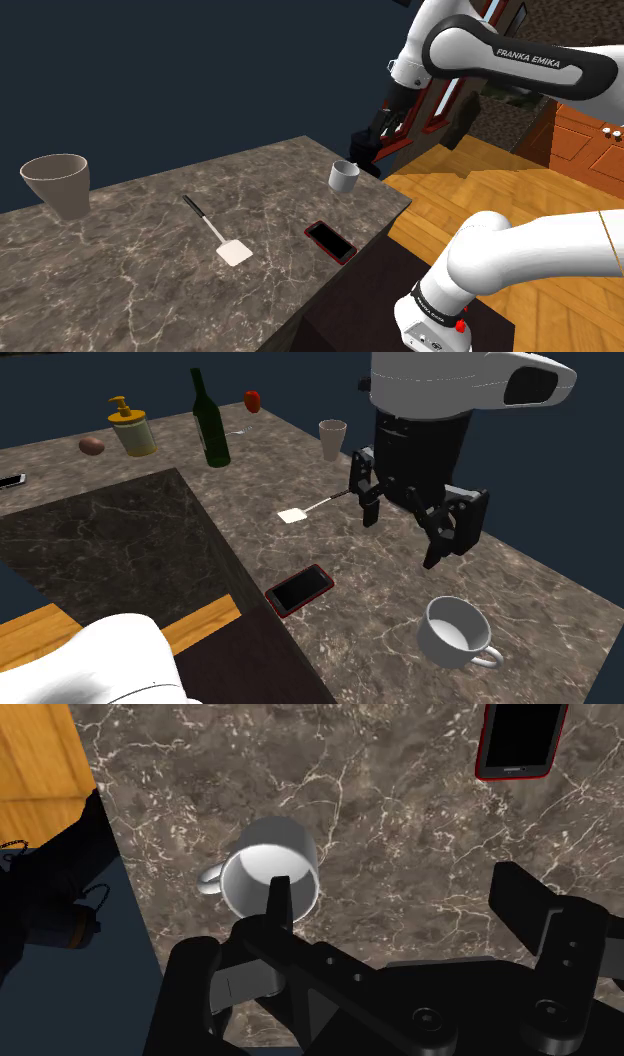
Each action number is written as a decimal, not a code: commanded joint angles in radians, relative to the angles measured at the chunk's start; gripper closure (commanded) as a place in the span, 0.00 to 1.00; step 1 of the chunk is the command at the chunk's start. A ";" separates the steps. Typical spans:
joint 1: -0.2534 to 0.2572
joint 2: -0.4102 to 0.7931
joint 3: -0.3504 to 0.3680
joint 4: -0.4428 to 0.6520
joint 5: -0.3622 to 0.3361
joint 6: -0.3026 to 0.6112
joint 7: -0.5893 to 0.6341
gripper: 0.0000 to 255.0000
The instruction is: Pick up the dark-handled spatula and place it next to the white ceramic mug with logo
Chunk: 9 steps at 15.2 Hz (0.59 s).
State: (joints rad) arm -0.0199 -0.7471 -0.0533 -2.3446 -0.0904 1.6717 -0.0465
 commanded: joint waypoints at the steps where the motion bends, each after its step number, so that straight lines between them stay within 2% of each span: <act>1: 0.000 0.000 0.000 0.000 0.000 0.000 0.000 0.00; 9: 0.057 0.128 0.128 -0.036 0.081 0.155 0.159 0.00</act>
State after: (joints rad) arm 0.0304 -0.6376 0.0599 -2.3758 -0.0183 1.8038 0.0931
